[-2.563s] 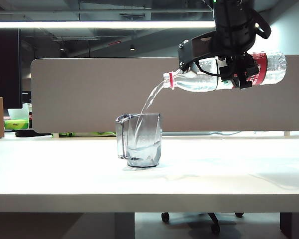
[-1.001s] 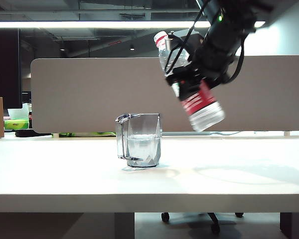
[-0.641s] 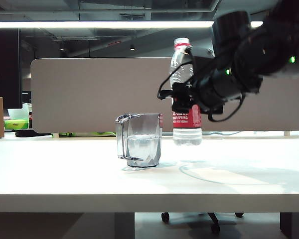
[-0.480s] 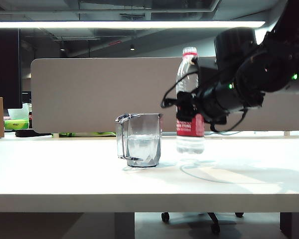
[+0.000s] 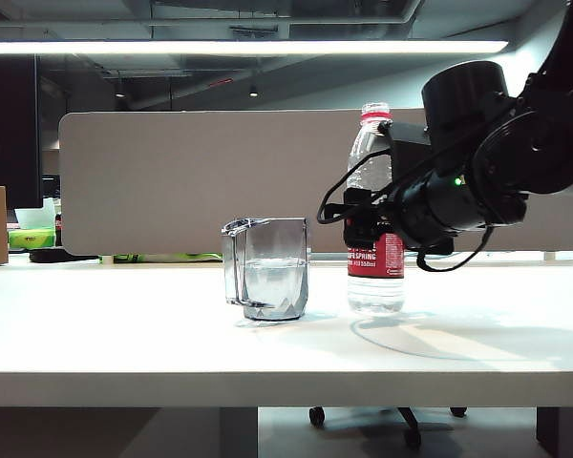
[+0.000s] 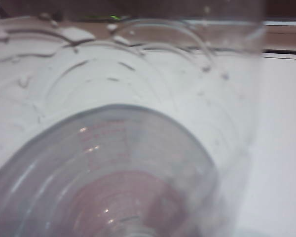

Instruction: Pick up the mineral water bottle on the table and pour water into the mug until it's half full.

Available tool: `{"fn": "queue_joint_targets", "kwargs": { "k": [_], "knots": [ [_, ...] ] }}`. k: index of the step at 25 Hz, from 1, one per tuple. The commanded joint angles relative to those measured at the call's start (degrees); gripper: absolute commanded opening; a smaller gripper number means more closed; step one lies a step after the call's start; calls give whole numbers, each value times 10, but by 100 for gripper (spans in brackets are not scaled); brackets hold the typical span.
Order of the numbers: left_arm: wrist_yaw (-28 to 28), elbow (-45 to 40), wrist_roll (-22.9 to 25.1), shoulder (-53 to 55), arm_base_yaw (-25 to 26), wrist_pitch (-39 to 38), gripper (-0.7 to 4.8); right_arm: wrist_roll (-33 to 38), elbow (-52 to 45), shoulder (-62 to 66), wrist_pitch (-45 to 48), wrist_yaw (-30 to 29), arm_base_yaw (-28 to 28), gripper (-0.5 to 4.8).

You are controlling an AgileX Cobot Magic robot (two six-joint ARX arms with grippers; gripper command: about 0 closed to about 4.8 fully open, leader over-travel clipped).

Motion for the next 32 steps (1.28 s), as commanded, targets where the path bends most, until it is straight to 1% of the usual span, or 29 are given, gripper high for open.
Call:
{"fn": "queue_joint_targets", "kwargs": {
  "k": [1,4,5,9,11,12,13,15,16,17,18,19,20,24,27,32],
  "knots": [
    [2,3,-2,0,-1,4,22,2,-20,-10,-9,3,1,402],
    [2,3,-2,0,-1,4,22,-2,-43,-37,-10,3,1,466],
    [2,3,-2,0,-1,4,22,-2,-50,-52,-16,3,1,479],
    [2,3,-2,0,-1,4,22,-2,-81,-106,-46,3,1,479],
    [2,3,-2,0,-1,4,22,-2,-111,-161,-88,9,1,479],
    [2,3,-2,0,-1,4,22,-2,-121,-179,-102,11,1,459],
    [2,3,-2,0,-1,4,22,-2,-133,-200,-114,17,1,426],
    [2,3,-2,0,-1,4,22,-2,-164,-252,-143,26,1,306],
    [2,3,-2,0,-1,4,22,-2,-178,-276,-151,32,1,241],
    [2,3,-2,0,-1,4,22,-2,-197,-309,-158,32,1,146],
    [2,3,-2,0,-1,5,22,-2,-212,-335,-163,33,1,73],
    [2,3,-2,0,-1,4,22,-2,-241,-392,-175,33,1,-8],
    [2,3,-2,0,-1,4,22,-2,-265,-445,-189,33,1,-8],
    [2,3,-2,0,-1,4,22,-2,-296,-537,-240,32,1,-8],
    [2,3,-2,-1,-1,4,22,-2,-333,-645,-308,33,0,-8],
    [2,3,-2,-1,-1,4,22,-2,-368,-724,-316,27,-1,-8]
  ]
}}
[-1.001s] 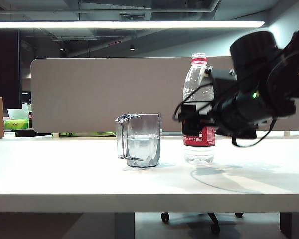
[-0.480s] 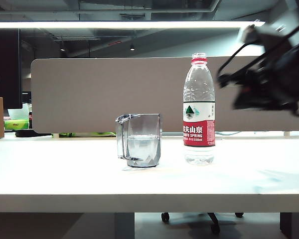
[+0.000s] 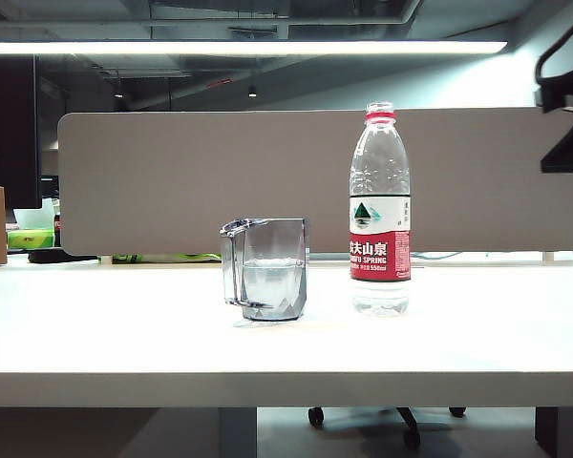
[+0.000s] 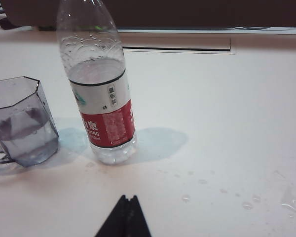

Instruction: Pick up the mineral water bottle on the table and pour water into the mug until it's half full.

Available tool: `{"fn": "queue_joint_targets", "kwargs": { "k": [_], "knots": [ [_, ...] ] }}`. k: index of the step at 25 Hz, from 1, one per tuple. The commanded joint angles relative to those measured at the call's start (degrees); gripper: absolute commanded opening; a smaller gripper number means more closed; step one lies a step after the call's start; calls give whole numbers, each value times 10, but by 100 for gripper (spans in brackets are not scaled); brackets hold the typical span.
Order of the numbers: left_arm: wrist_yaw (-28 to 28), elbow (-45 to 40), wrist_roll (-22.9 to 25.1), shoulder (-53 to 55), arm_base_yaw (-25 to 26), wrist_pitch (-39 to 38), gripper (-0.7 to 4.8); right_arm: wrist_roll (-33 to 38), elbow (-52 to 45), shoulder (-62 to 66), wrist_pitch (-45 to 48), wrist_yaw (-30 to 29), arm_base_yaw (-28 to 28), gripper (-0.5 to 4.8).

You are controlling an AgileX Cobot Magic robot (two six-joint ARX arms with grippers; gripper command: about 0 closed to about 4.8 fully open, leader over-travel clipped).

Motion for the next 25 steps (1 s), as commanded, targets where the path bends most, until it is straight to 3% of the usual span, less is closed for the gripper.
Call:
{"fn": "queue_joint_targets", "kwargs": {
  "k": [1,12,18,21,25],
  "knots": [
    [2,3,-2,-1,-1,4,22,1,-13,-37,-8,-11,-4,-8],
    [2,3,-2,-1,-1,4,22,6,-63,-146,-59,-186,-169,-8],
    [2,3,-2,-1,-1,4,22,5,-70,-224,-190,-150,-186,-8],
    [2,3,-2,-1,-1,4,22,5,-85,-250,-206,-148,-186,-8],
    [2,3,-2,-1,-1,4,22,1,-87,-280,-290,-76,-186,-8]
  ]
}}
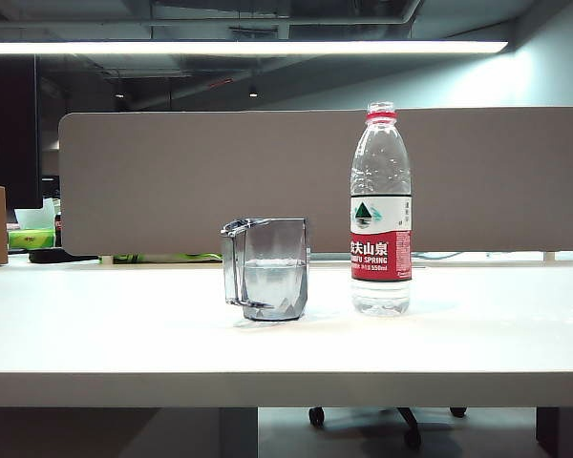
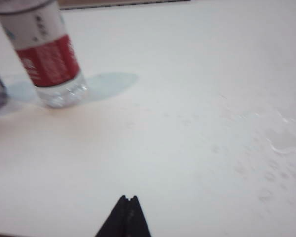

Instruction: Pick up the mineral water bottle on the table and pour water into the mug until it's half full.

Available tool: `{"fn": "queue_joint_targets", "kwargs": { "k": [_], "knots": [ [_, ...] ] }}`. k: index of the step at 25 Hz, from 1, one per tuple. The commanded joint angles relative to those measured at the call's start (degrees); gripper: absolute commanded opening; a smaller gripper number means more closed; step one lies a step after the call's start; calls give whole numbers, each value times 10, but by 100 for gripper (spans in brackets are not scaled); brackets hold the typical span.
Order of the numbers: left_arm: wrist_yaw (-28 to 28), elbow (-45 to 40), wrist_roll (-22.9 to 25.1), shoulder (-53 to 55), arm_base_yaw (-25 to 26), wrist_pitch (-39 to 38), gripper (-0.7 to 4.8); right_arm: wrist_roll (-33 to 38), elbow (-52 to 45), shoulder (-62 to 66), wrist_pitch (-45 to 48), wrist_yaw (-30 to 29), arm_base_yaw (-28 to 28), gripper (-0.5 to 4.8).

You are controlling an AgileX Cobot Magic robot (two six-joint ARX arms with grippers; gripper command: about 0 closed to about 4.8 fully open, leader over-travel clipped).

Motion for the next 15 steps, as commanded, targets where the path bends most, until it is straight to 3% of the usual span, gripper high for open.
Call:
{"fn": "queue_joint_targets", "kwargs": {
  "k": [1,10,15],
  "knots": [
    [2,3,-2,0,-1,5,22,0,-2,-19,-43,54,0,-8],
    [2,3,-2,0,-1,5,22,0,-2,-112,-57,52,-14,-1],
    [2,3,-2,-1,-1,5,22,0,-2,-124,-55,51,-91,-1]
  ]
}}
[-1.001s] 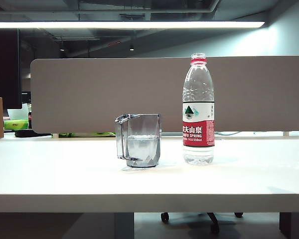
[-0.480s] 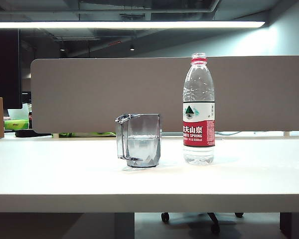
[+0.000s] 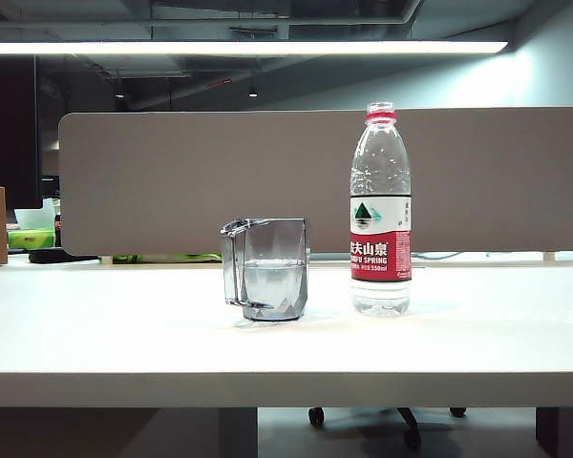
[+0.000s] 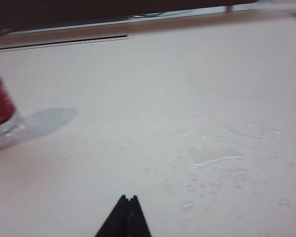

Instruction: Pick up the mineral water bottle on the table and pour water into the mug until it's half full.

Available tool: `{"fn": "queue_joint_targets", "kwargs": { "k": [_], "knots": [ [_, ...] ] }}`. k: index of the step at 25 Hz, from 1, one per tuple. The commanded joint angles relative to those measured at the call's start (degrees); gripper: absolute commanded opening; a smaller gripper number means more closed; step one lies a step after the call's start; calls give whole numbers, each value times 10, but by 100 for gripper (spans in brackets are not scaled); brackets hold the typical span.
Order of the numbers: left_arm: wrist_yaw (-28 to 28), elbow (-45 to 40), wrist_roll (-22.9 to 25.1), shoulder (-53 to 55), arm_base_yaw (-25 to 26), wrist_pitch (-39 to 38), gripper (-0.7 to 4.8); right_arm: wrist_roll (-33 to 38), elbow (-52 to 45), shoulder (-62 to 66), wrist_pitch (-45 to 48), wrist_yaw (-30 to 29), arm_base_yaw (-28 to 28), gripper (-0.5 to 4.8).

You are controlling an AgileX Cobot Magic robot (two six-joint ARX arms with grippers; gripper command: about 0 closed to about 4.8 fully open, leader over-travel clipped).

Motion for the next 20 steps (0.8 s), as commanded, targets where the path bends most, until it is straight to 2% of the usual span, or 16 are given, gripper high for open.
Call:
{"fn": "queue_joint_targets", "kwargs": {
  "k": [1,3,8,10,13,20],
  "knots": [
    [2,3,-2,-1,-1,5,22,0,-2,-1,7,0,-27,-1],
    [2,3,-2,-2,-1,5,22,0,-2,-1,11,-3,-23,-1],
    [2,3,-2,-2,-1,5,22,-3,-2,-1,24,-83,-21,-1],
    [2,3,-2,-2,-1,5,22,-26,-2,-1,23,-98,-17,-1],
    [2,3,-2,-2,-1,5,22,-43,-2,-1,22,-96,15,-1],
    [2,3,-2,-2,-1,5,22,-43,-2,-1,3,-60,13,-1]
  ]
}}
